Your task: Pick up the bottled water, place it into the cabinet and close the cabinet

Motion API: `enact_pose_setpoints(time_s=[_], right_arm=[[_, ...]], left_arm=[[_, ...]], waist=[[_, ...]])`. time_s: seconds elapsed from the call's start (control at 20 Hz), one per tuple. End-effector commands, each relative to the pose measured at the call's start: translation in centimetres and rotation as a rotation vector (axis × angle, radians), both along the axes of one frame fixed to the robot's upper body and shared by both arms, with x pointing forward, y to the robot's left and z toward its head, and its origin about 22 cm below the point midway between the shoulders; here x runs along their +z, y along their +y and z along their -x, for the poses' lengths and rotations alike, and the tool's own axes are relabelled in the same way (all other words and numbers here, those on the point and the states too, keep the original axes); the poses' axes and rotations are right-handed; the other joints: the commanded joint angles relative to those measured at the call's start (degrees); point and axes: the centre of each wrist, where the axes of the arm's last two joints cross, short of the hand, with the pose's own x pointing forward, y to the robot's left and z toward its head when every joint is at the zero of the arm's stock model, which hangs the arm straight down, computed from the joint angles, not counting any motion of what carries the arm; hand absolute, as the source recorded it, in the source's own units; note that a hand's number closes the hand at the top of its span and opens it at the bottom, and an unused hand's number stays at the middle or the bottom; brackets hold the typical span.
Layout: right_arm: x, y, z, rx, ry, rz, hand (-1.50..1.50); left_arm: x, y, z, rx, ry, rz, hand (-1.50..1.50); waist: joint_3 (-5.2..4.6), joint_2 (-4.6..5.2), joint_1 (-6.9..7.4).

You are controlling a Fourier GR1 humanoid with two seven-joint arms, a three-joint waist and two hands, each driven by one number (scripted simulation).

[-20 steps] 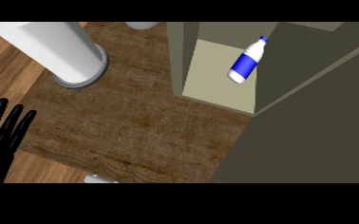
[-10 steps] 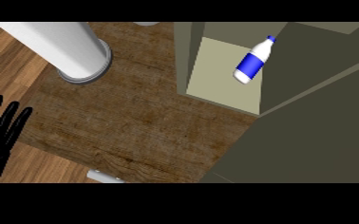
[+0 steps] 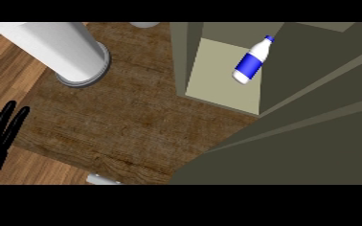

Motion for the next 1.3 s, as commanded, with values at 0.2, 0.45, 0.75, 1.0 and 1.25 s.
enact_pose_setpoints(time_s=[0.2, 0.45, 0.75, 1.0, 1.25], right_arm=[[0.7, 3.5, -5.5, -0.126, 0.003, 0.149, 1.5], [1.4, 6.8, -8.6, -0.16, 0.046, 0.179, 1.5], [3.2, 10.6, -13.9, -0.255, 0.103, 0.22, 1.5], [6.1, 12.2, -17.4, -0.459, 0.055, 0.159, 1.5], [6.8, 12.7, -20.9, -0.631, 0.09, 0.075, 1.5]], left_arm=[[-0.5, 0.2, 0.0, 0.002, 0.02, 0.013, -1.5], [-0.6, 1.0, 0.0, 0.03, 0.024, 0.016, -1.5], [-1.1, 1.5, 0.4, 0.046, 0.028, 0.025, -1.5], [-1.4, 1.9, 0.6, 0.056, 0.036, 0.026, -1.5], [-0.9, 2.5, 0.5, 0.053, 0.003, 0.034, -1.5]], waist=[[0.24, -0.4, -0.51], [0.56, -0.9, -1.82], [1.01, -0.91, -2.17], [1.1, -1.09, -3.09], [1.19, -0.7, -3.23]])
